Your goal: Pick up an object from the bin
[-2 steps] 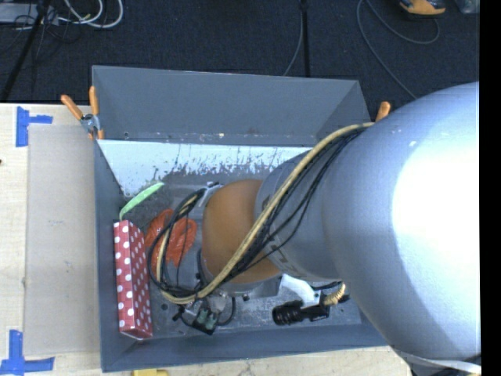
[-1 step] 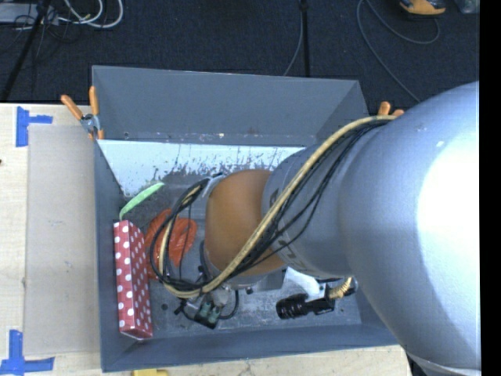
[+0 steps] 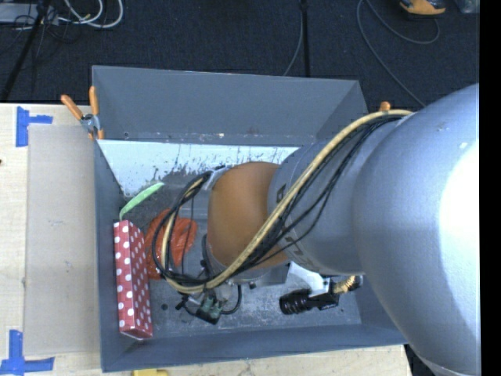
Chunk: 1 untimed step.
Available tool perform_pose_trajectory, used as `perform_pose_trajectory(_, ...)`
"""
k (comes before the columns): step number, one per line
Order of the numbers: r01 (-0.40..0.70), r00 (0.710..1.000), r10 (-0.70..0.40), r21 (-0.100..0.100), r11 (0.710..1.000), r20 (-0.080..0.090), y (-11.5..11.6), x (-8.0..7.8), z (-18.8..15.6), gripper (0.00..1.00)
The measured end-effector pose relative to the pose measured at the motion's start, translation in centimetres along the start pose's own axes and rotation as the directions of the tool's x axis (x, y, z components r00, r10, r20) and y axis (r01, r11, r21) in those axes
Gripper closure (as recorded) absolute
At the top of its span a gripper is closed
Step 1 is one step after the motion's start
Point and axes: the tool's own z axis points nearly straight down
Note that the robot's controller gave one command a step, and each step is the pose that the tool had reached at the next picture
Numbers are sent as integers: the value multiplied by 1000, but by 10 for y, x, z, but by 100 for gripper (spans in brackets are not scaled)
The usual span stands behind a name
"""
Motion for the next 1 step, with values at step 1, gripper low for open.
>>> perform_pose_trajectory(1,1,1000,-1,0,1000,0,0,0,-9,100)
